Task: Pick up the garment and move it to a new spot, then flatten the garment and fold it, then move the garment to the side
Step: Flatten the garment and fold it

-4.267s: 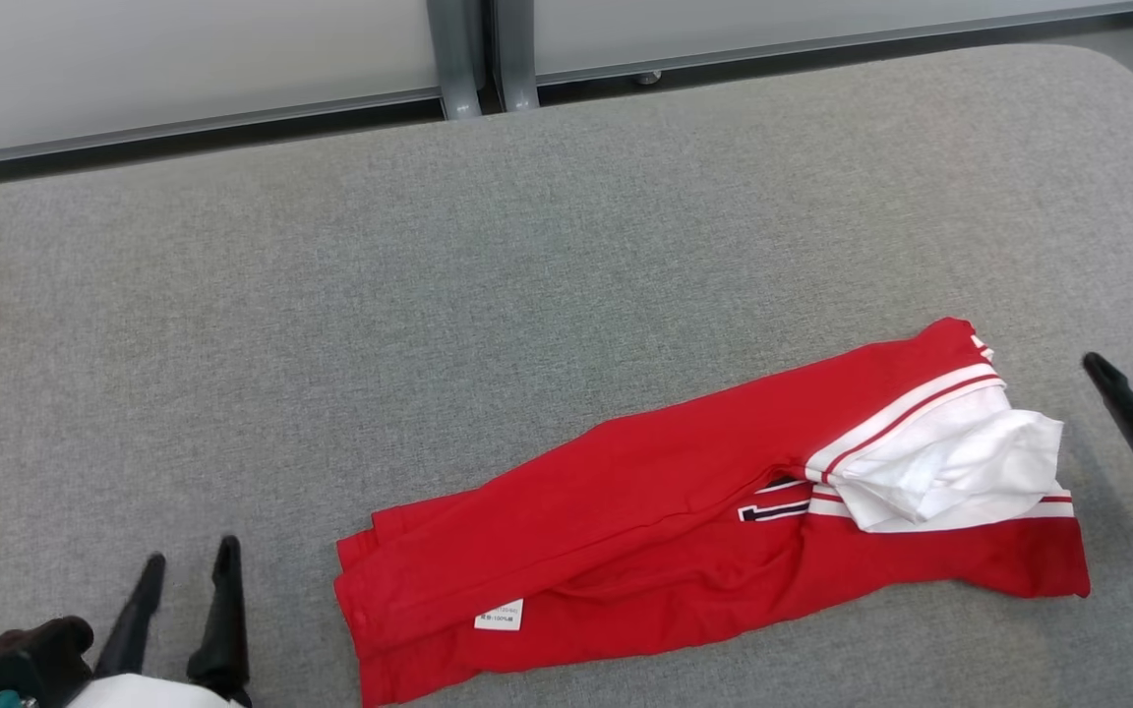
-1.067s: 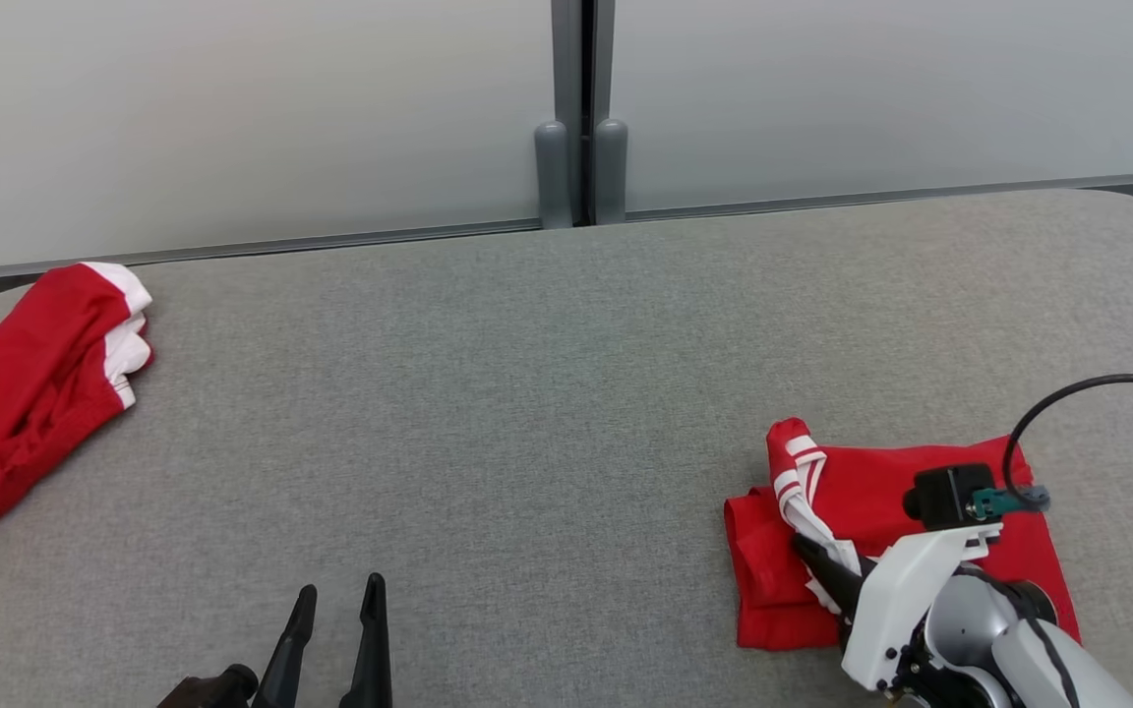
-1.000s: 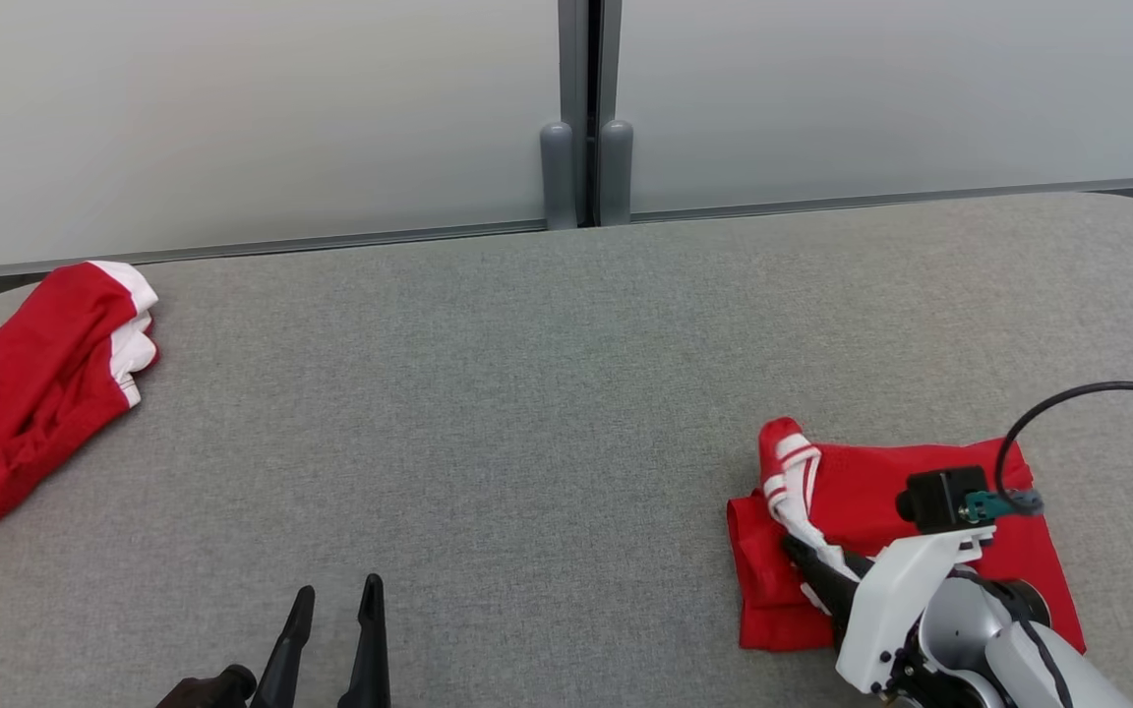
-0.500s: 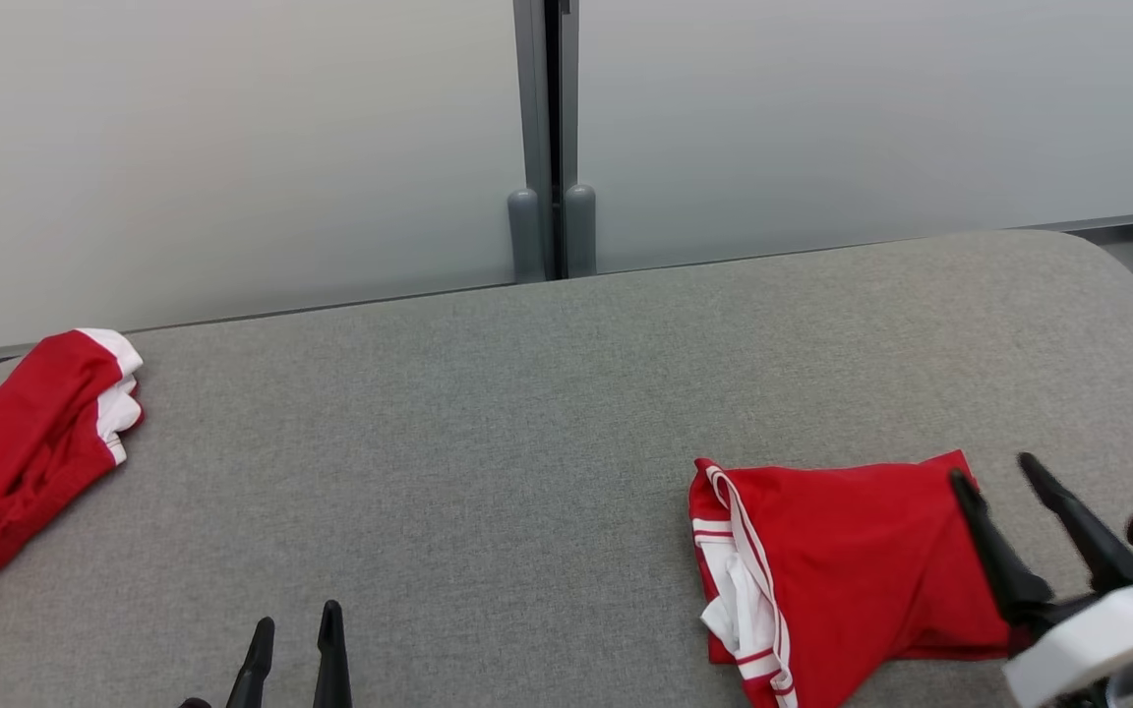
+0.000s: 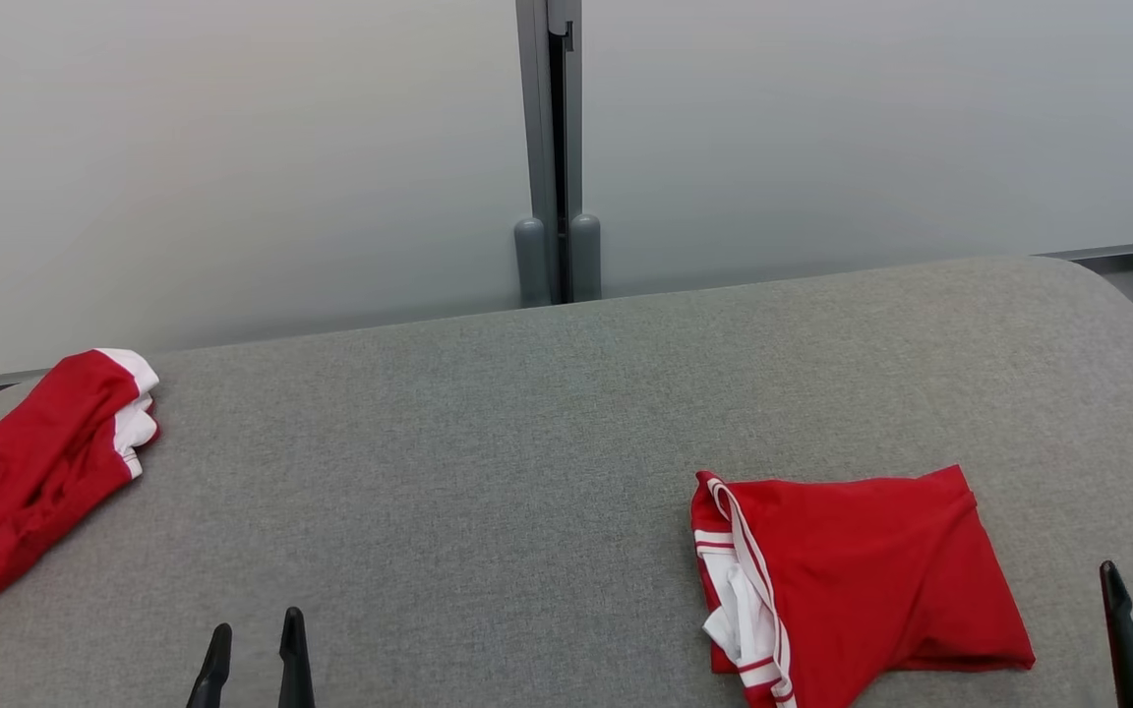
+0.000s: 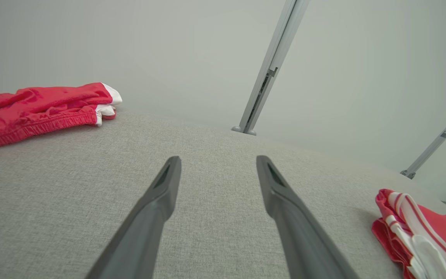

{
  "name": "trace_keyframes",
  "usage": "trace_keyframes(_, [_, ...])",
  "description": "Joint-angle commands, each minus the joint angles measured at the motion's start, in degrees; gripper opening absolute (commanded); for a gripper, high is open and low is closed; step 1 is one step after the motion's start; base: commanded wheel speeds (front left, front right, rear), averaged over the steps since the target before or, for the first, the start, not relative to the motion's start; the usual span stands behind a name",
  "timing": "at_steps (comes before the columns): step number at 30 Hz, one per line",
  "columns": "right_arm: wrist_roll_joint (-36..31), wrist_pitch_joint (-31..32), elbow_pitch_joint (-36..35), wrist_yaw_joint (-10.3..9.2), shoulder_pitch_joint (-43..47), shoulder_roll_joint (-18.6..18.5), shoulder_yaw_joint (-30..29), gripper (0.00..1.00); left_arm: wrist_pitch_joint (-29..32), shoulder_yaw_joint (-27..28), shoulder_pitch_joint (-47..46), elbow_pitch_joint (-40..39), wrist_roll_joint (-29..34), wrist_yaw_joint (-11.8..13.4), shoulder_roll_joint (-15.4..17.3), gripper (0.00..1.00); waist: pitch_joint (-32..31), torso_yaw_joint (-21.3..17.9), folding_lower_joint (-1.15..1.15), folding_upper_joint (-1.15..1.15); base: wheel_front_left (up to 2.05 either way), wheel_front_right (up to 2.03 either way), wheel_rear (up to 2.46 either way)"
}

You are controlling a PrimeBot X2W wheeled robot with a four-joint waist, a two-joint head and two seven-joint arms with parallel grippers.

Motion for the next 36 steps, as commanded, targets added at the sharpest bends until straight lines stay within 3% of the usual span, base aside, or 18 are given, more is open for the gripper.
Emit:
trace_keyframes(1, [-1.0,-0.4,-0.1,0.00,0.5,0.5,-0.7,1.00,-0.1,0.5,0.7,-0.5,0.3,-0.4,0.2,1.00,0.0,0.2,0.00,0.00,0.00,0.00,0.00])
trace_keyframes(4, [-2.0,-0.4,-1.5,0.00,0.4,2.0,-0.6,1.00,-0.1,1.0,0.8,-1.1,0.9,-0.5,0.2,1.00,0.1,0.5,0.00,0.00,0.00,0.00,0.00])
trace_keyframes(5, [-2.3,-0.3,-2.1,0.00,0.0,2.4,-0.3,0.59,-0.1,1.1,0.8,-1.3,1.0,-0.5,0.2,1.00,0.2,0.6,0.00,0.00,0.00,0.00,0.00])
trace_keyframes(7, [-2.4,-0.3,-2.3,0.00,-0.8,3.0,1.4,0.00,-0.1,1.3,0.5,-1.8,1.2,-0.5,0.2,1.00,0.5,0.8,0.00,0.00,0.00,0.00,0.00])
trace_keyframes(12, [-4.4,-0.3,3.2,0.00,-6.1,5.0,7.5,0.00,-0.1,0.9,-0.9,-2.7,1.5,-0.6,0.2,1.00,2.5,0.9,0.00,0.00,0.00,0.00,0.00])
trace_keyframes(19, [-9.0,0.1,21.5,0.00,-16.6,7.7,13.4,0.00,-0.1,-0.6,-2.6,-2.5,2.9,-1.0,0.2,1.00,5.6,2.4,0.00,0.00,0.00,0.00,0.00])
trace_keyframes(24, [-10.0,-0.2,30.0,0.00,-23.1,9.6,16.8,0.00,-0.1,-0.6,-3.8,-2.1,3.4,-1.2,0.2,1.00,7.4,3.9,0.00,0.00,0.00,0.00,0.00])
trace_keyframes(32, [-8.3,-0.3,38.6,0.00,-29.3,11.1,23.1,0.00,-0.1,-1.4,-5.2,-1.6,3.1,-1.1,0.2,1.00,8.7,6.3,0.00,0.00,0.00,0.00,0.00])
trace_keyframes(36, [-4.1,-0.3,39.7,0.02,-30.5,11.2,28.6,0.00,-0.1,-1.5,-5.5,-1.3,2.8,-1.2,0.2,1.00,8.8,7.3,0.00,0.00,0.00,0.00,0.00])
